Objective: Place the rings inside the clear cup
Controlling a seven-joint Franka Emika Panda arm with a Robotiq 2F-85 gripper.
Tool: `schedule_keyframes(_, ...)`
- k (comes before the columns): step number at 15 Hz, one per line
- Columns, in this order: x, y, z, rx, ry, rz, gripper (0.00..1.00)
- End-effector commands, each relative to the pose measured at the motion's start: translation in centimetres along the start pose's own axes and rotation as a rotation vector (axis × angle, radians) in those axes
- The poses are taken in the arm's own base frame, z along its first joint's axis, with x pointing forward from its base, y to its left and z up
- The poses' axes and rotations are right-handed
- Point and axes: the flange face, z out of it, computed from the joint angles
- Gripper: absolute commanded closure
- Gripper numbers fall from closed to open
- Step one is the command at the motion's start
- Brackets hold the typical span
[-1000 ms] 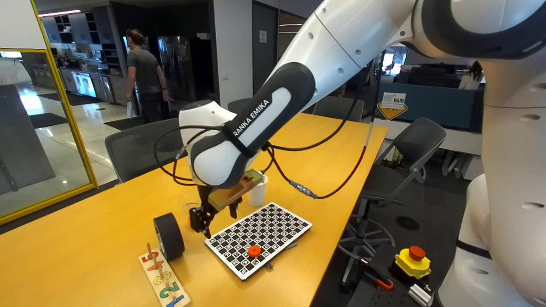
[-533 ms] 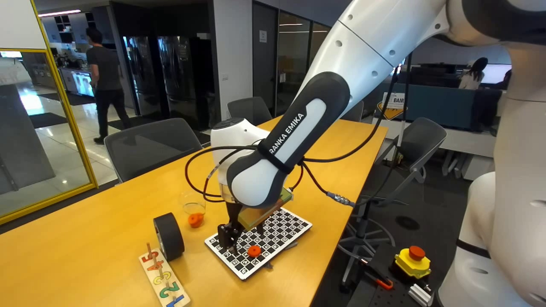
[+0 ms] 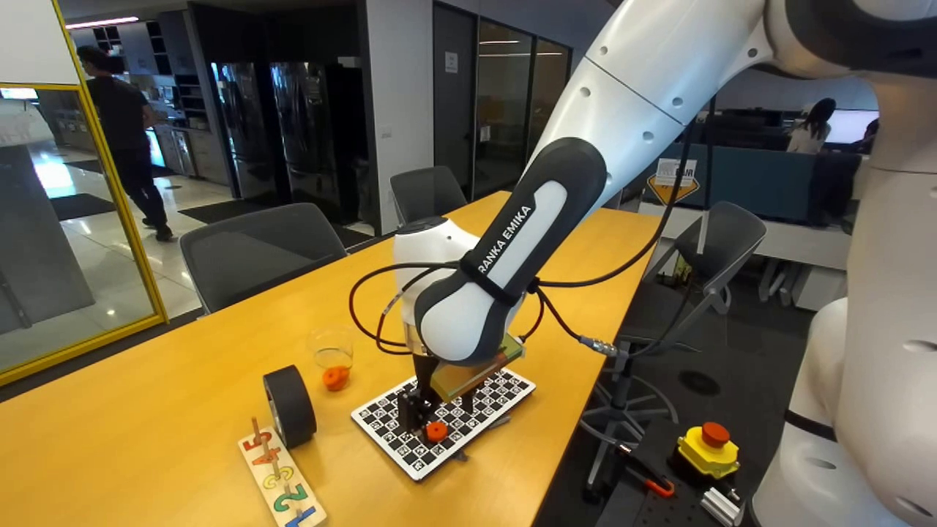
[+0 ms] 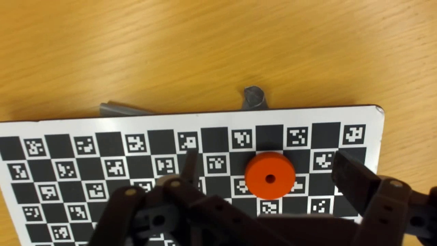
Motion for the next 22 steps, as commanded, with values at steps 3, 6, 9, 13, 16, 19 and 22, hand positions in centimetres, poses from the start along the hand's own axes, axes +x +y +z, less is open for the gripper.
schedule_keyframes(3,0.2,0.0,0.4,0.05,0.026,0.015,0.0)
schedule_keyframes(6,0.8,-0.3,0.7,0.062,0.044,0.015,0.0)
schedule_keyframes(9,1.1,-0.4,1.1,0.072,0.048,0.015,0.0)
schedule_keyframes(13,1.4,-0.3,1.8,0.078,0.047,0.015,0.0)
schedule_keyframes(16,1.6,-0.2,2.0,0.078,0.049,0.017,0.0)
schedule_keyframes(19,1.9,0.0,1.7,0.078,0.059,0.021,0.0)
schedule_keyframes(22,2.1,0.1,1.4,0.08,0.07,0.021,0.0)
